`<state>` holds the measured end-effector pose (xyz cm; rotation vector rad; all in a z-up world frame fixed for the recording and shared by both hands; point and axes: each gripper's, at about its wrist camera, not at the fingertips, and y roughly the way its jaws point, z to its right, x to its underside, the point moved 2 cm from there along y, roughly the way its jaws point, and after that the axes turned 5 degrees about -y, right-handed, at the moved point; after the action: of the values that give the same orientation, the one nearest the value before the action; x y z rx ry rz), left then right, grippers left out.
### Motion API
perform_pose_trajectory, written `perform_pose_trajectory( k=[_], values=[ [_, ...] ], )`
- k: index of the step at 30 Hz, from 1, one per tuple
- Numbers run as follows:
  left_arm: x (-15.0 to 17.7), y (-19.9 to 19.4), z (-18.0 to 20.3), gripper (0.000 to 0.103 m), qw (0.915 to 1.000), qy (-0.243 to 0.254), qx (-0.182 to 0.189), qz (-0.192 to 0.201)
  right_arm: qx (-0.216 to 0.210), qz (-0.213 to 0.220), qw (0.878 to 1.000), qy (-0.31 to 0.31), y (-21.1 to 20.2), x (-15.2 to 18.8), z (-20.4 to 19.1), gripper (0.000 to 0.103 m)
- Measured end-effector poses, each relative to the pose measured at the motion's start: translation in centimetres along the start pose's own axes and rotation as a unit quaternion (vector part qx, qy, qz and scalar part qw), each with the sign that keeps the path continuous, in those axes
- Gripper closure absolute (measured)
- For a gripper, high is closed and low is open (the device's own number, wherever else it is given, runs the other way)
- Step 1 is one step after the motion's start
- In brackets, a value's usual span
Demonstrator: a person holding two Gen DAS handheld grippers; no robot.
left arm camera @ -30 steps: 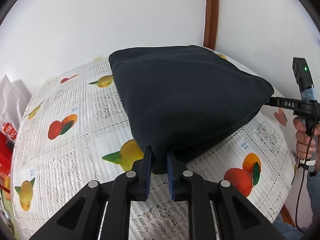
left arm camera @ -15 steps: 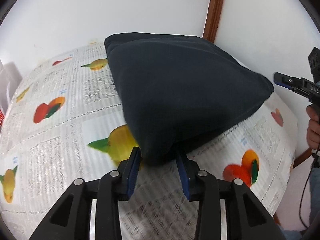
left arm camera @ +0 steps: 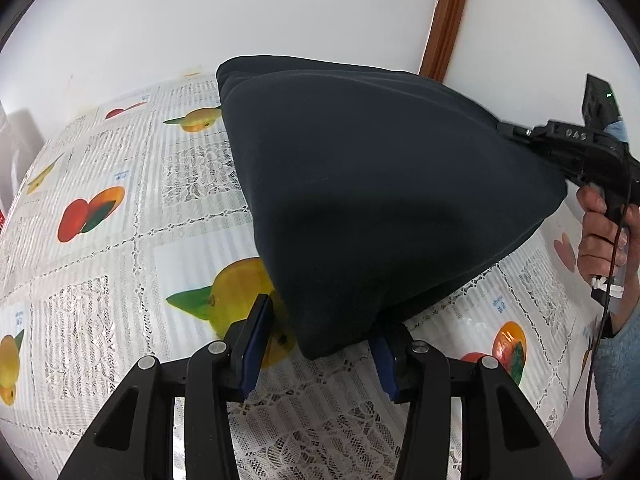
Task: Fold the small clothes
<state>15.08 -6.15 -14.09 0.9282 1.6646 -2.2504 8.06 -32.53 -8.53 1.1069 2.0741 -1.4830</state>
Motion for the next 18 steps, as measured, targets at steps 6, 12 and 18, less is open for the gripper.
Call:
perform_pose_trajectory(
  k=[6,12,18],
  values=[
    [-0.2,-0.1,-0.6,0.058,1.0,-0.009,0.003,-0.003,0.057,-0.015,0.998,-0.036,-1.3,0.8,-0.8,0.095],
    [0.2,-1.1,-0.9,0.058,0.9999,-0.014,-0.003,0.003,0.113,-0.031,0.986,-0.115,-6.1,3.6,-1.2,0.063],
    [0.7,-2.0,-0.9,0.058,0.9997,-0.021,-0.011,0.01,0.116,-0.071,0.982,-0.127,-6.9,7.5,0.2,0.059]
  ],
)
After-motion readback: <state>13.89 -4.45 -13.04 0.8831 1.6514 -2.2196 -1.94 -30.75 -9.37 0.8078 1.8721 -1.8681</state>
